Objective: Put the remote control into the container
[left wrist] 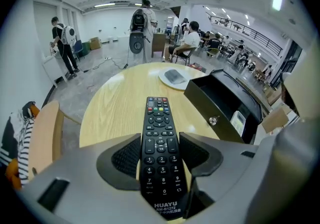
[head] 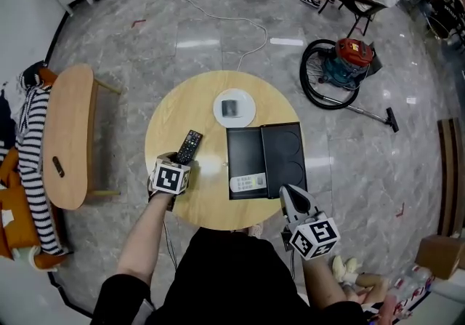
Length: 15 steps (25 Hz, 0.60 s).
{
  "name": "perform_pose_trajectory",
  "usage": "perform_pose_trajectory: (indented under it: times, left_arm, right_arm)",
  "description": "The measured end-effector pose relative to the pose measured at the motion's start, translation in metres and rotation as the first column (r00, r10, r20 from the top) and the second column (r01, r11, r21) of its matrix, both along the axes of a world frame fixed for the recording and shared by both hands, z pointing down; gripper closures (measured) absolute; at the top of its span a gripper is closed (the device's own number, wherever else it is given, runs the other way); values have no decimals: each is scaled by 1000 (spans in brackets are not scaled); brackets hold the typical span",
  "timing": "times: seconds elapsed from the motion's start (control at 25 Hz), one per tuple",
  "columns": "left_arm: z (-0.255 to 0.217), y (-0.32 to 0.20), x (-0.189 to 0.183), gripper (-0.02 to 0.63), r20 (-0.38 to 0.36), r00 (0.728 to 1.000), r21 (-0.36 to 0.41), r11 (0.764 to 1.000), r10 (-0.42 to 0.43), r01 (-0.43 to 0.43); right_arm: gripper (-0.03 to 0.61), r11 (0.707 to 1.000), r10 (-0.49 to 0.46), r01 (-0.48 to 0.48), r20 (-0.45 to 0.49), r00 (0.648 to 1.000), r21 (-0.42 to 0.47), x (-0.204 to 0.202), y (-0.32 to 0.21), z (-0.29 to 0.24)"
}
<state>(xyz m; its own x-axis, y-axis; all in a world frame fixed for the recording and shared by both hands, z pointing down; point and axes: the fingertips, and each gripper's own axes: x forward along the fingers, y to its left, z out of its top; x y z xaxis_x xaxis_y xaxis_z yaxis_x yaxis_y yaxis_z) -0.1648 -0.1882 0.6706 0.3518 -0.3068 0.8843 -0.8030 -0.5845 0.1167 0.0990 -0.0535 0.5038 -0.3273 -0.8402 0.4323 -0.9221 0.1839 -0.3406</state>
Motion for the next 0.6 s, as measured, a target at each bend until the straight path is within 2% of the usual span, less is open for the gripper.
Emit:
perform_pose_trajectory:
  times: [0.16, 0.28, 0.48, 0.6]
  left_arm:
    - [-21, -7, 6, 365, -49, 999, 46, 999, -15, 17]
    - [-36, -10, 12, 365, -64, 998, 81, 997, 4, 1]
    - [-55, -12, 31, 365, -79, 994, 117, 991, 72, -63]
    - [-62, -6, 52, 365, -78, 985, 125, 981, 157, -146]
  right_arm:
    - [572, 1000, -9, 9, 6, 1000, 5, -4, -2, -1]
    - [572, 1000, -12, 12, 8, 1000, 10, -4, -3, -2]
    - [572, 1000, -7, 6, 9, 1000, 17, -1, -5, -3]
    - [572, 1000, 3, -3, 13, 1000, 22, 4, -4, -5]
